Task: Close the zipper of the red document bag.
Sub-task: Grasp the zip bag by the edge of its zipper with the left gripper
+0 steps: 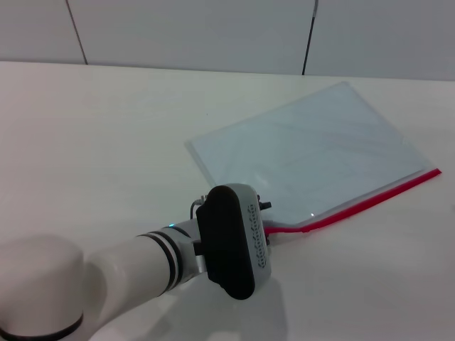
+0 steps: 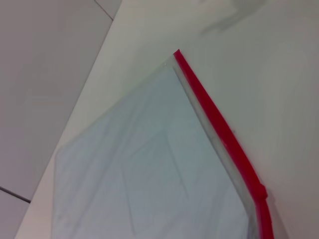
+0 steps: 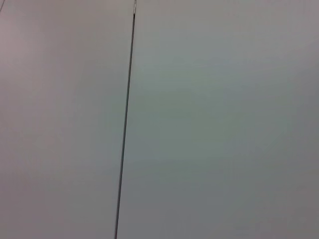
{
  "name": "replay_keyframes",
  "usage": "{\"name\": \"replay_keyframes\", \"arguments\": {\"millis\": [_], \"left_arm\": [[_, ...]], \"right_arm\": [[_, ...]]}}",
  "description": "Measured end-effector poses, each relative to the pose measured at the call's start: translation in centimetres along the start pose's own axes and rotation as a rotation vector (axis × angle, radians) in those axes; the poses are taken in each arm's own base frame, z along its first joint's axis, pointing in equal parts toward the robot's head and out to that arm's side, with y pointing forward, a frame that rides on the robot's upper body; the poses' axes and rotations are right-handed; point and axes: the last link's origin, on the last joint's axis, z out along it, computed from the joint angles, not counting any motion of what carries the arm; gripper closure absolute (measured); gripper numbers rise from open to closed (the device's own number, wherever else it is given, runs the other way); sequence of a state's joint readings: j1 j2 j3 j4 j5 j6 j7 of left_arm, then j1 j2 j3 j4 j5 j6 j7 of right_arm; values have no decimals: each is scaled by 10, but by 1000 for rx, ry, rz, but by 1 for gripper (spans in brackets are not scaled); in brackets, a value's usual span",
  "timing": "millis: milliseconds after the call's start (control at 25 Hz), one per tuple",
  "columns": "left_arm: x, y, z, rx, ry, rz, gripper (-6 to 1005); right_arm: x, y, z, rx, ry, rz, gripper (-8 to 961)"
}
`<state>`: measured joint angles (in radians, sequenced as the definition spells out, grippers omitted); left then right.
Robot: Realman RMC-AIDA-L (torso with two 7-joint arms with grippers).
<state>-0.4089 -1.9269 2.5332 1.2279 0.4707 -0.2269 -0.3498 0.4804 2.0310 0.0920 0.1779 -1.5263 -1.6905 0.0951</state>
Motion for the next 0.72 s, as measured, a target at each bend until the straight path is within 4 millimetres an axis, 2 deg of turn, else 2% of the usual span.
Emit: {"name": "replay_keyframes", "arguments": {"millis": [360,560,720], "left_arm": [[-2,4,1,-8,-5,21,829],[-5,1,3,2,-10,1,944],[-8,-7,0,31,26,-18,945]], "right_arm": [[0,0,0,-5,0,-3,61],[3,10,4,-143,21,-56,61],[8,18,9,-273,51,-128,62]]}}
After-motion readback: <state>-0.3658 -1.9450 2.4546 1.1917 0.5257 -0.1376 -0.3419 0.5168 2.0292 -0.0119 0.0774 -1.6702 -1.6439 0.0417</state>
